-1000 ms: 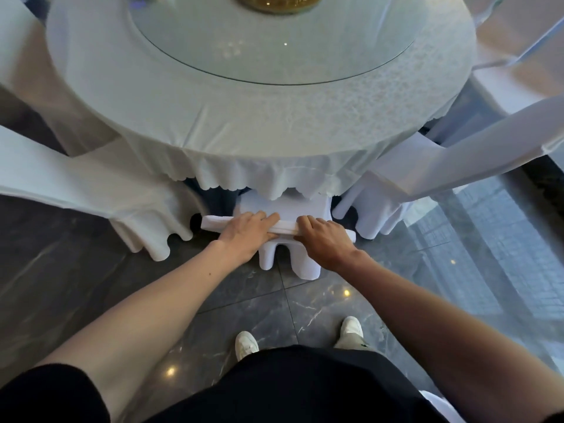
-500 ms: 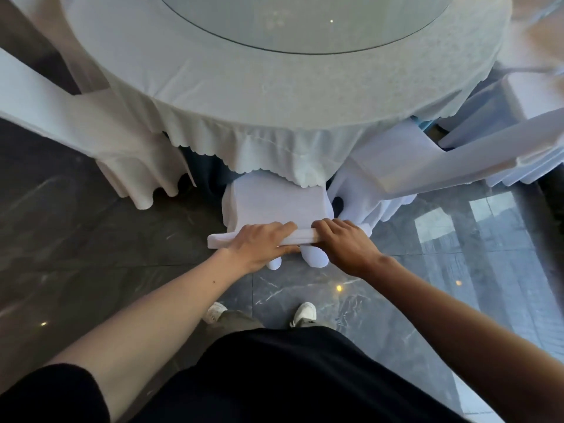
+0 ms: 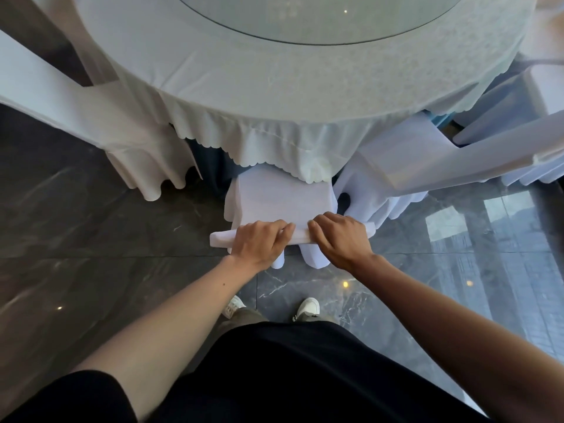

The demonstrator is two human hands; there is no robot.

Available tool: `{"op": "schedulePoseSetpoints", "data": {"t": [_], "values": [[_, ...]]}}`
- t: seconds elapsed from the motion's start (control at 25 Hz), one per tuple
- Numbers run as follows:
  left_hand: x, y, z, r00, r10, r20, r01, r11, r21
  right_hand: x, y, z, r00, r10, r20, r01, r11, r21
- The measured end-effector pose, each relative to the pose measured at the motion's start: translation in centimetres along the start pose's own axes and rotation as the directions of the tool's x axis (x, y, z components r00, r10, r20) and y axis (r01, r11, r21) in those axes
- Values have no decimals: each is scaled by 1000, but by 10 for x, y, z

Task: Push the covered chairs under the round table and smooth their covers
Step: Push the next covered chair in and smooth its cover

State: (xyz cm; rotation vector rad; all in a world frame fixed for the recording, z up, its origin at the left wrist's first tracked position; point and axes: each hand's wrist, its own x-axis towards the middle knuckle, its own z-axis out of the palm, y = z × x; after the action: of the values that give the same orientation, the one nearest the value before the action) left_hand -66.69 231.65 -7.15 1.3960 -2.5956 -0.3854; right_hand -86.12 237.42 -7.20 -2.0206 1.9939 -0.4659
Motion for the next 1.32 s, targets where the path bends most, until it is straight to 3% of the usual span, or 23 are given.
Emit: {"op": "schedulePoseSetpoints", "data": {"t": [0.32, 0.68, 0.96, 1.32], "values": [[7, -11, 10, 980, 72, -187, -88, 993, -81, 12, 3, 17, 987, 27, -161, -35, 998, -47], [71, -93, -6, 975, 114, -189, -130, 989, -72, 92, -32, 38, 962, 122, -244, -137, 990, -43], [102, -133, -25, 982, 15, -190, -33, 996, -88, 143, -64, 50, 948, 153, -279, -166, 986, -22], [62, -129, -28, 980, 148, -134, -153, 988, -31, 104, -66, 55, 976, 38, -216, -43, 999, -21]]}}
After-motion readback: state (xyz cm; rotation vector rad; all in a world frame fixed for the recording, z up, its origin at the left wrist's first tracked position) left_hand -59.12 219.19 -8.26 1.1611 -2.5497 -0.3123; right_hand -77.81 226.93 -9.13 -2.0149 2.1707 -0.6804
